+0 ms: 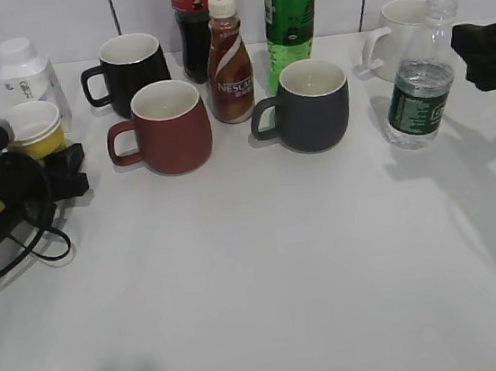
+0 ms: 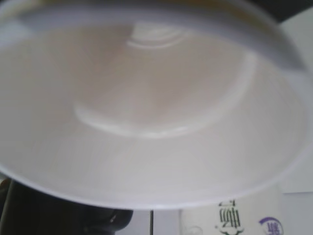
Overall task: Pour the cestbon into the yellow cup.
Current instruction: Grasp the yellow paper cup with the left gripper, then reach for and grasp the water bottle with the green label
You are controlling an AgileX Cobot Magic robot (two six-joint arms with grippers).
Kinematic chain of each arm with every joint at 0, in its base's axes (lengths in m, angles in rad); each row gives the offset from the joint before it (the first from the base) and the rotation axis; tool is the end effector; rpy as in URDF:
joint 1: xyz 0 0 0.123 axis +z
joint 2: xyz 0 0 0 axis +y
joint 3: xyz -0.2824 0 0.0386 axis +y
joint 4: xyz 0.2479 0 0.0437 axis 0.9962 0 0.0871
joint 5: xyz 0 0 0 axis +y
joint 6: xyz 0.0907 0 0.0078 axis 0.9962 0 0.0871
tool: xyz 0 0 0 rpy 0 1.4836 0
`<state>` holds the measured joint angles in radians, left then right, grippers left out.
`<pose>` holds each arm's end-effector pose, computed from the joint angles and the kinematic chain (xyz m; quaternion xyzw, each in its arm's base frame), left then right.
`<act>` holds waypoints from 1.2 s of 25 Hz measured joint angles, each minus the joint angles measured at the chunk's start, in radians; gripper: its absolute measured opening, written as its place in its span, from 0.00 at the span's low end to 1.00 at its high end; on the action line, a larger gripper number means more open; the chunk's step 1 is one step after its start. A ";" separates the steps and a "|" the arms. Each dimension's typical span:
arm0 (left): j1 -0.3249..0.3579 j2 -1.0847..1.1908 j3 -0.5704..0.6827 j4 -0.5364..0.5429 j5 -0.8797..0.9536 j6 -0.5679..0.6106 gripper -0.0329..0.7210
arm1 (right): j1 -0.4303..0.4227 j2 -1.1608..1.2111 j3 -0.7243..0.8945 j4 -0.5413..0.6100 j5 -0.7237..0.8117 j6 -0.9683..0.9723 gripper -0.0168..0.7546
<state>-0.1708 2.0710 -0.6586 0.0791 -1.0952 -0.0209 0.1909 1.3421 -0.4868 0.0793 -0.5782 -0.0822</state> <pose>0.3339 -0.0641 0.0934 0.0946 0.7781 -0.0756 0.6164 0.2545 0.0452 0.2309 -0.0658 0.7685 0.0390 0.6352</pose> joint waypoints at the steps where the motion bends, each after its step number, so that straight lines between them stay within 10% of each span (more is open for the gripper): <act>1: 0.000 0.000 0.000 0.000 0.000 0.000 0.64 | 0.000 0.008 0.000 0.000 -0.014 0.001 0.79; 14: 0.000 -0.027 0.128 0.049 -0.109 0.000 0.63 | 0.006 0.114 0.000 -0.121 -0.101 0.038 0.79; 30: -0.030 -0.196 0.263 0.494 -0.114 0.000 0.63 | 0.007 0.233 0.000 -0.127 -0.104 0.093 0.79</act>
<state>-0.2011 1.8750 -0.3957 0.5732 -1.2088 -0.0209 0.1974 1.5751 -0.4868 -0.0480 -0.6823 0.0107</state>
